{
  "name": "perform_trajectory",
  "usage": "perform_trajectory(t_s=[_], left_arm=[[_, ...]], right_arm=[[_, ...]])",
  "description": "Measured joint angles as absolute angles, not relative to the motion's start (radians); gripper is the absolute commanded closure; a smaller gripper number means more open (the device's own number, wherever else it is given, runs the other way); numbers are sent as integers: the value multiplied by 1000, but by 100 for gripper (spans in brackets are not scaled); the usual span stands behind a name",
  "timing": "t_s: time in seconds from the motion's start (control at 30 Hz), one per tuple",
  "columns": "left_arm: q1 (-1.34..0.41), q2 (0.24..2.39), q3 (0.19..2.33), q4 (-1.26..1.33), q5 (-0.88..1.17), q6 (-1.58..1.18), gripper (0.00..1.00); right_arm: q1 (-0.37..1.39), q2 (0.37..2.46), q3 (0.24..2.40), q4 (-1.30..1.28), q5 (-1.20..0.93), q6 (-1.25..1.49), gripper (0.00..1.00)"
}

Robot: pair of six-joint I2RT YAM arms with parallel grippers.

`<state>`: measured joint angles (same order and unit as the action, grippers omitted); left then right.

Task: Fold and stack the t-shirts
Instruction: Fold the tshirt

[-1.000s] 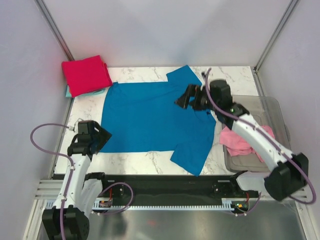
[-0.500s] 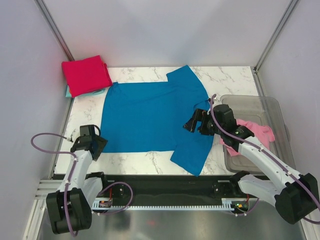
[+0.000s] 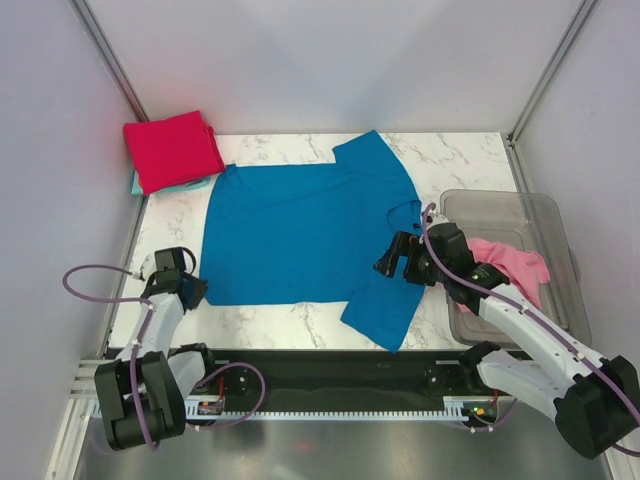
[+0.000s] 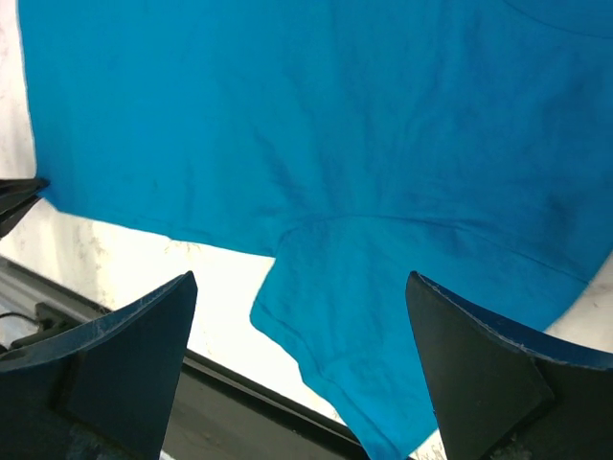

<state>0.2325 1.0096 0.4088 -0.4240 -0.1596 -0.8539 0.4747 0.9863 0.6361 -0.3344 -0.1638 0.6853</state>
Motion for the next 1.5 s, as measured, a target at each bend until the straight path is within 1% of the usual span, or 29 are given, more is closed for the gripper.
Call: perform_trajectory(t_s=[0.03, 0.07, 0.17, 0.27, 0.43, 0.57, 0.63, 0.7, 0.8, 1.07, 1.13, 1.17, 1.23, 1.27, 1.33, 1.37, 1.4, 1.5], left_arm=[[233, 1008, 402, -414, -151, -846, 94], [233, 1005, 397, -409, -146, -843, 98], [234, 983, 383, -393, -127, -833, 98], [234, 951, 369, -378, -118, -832, 98], [234, 887, 337, -345, -101, -831, 98], [234, 858, 321, -332, -94, -823, 98], [234, 857, 320, -328, -93, -820, 98], [234, 857, 320, -320, -90, -817, 98], [234, 857, 320, -307, -75, -807, 98], [234, 854, 319, -280, -49, -786, 98], [234, 854, 319, -279, -47, -783, 98], [234, 852, 317, -277, -46, -783, 98], [234, 850, 314, -275, -44, -782, 98], [234, 850, 313, -275, -43, -782, 98], [234, 850, 312, -274, -43, -780, 98], [234, 849, 312, -274, -43, -780, 98], [234, 849, 312, -274, -43, -779, 98], [234, 841, 311, -274, -31, -777, 98]], right_arm=[[482, 976, 634, -348, -144, 689, 2], [496, 965, 634, -366, -117, 695, 2], [582, 936, 635, -433, -23, 722, 2], [716, 913, 635, -517, 72, 783, 2], [972, 899, 606, -622, 217, 959, 2], [1188, 1007, 599, -709, 329, 1126, 2], [1266, 1095, 601, -748, 369, 1208, 5], [1308, 1159, 600, -768, 392, 1267, 11], [1325, 1184, 585, -772, 413, 1334, 24], [1325, 1225, 572, -783, 454, 1407, 39], [1326, 1238, 576, -781, 467, 1410, 47], [1327, 1243, 578, -778, 472, 1411, 53], [1327, 1251, 580, -768, 481, 1412, 62], [1327, 1252, 580, -762, 485, 1413, 71], [1327, 1253, 580, -748, 490, 1416, 82], [1327, 1252, 579, -739, 491, 1420, 93], [1327, 1252, 579, -737, 491, 1419, 99], [1327, 1242, 578, -742, 493, 1421, 100]])
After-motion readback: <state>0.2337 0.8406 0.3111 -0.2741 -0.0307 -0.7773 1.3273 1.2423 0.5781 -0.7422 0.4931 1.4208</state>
